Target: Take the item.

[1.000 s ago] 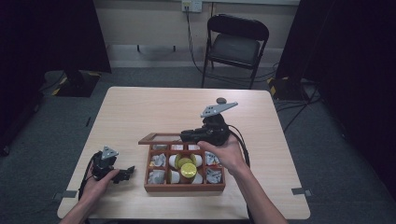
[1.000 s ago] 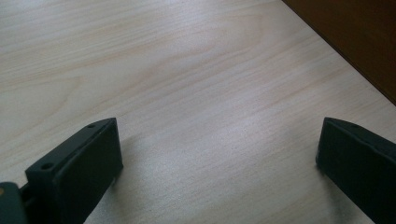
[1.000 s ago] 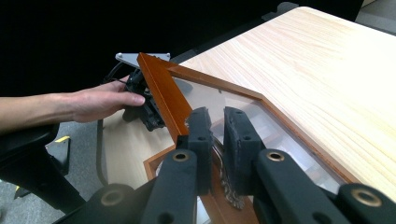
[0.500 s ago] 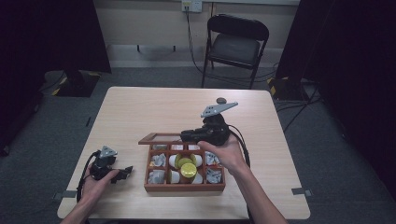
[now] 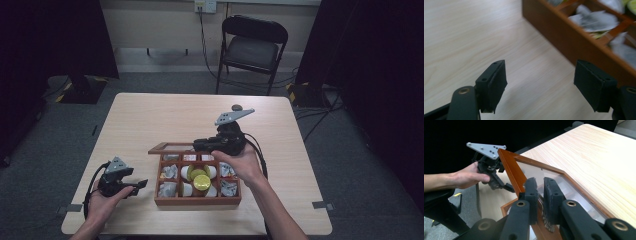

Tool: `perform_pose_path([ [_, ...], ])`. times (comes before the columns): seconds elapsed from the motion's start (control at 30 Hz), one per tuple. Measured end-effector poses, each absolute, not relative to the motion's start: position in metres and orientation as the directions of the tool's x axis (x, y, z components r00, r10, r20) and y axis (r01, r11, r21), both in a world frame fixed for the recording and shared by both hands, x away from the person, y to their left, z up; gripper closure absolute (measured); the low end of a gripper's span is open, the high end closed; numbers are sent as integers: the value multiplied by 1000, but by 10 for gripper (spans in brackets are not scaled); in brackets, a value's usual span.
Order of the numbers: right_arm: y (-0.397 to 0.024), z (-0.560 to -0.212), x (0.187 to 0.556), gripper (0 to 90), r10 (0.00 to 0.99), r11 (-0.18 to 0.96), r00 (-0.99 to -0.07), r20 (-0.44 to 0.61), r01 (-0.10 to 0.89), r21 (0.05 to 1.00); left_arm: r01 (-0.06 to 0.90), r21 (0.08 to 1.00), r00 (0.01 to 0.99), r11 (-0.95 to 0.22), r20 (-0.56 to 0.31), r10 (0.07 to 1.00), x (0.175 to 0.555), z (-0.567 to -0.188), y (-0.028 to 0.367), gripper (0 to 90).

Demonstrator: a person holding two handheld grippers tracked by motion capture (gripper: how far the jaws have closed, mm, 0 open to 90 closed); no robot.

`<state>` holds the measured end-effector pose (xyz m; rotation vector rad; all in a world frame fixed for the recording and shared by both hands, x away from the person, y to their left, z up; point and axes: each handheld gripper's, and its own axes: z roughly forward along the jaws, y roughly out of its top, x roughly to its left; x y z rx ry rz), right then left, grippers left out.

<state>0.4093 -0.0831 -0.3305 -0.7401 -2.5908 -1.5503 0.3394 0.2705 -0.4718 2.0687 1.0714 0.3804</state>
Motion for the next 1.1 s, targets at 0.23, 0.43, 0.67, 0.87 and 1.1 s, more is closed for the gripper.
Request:
perform_pose_path([
  [0.23, -83, -330, 410, 823, 379, 386, -886, 267, 414, 825, 500, 787, 675, -362, -92, 732, 329, -458, 252, 290],
  [0.43, -83, -330, 410, 823, 378, 386, -886, 267, 413, 825, 458, 806, 727, -376, -96, 680, 323, -450, 237, 292],
  [0.67, -83, -329, 411, 823, 378, 387, -886, 267, 413, 824, 427, 821, 786, -379, -129, 605, 320, -445, 222, 310],
  [0.87, -83, -329, 412, 823, 379, 388, -886, 266, 413, 824, 401, 812, 820, -423, -113, 561, 321, -442, 204, 333],
  [1.1, -83, -328, 412, 823, 381, 385, -885, 266, 414, 825, 365, 805, 864, -468, -106, 492, 326, -440, 173, 349],
])
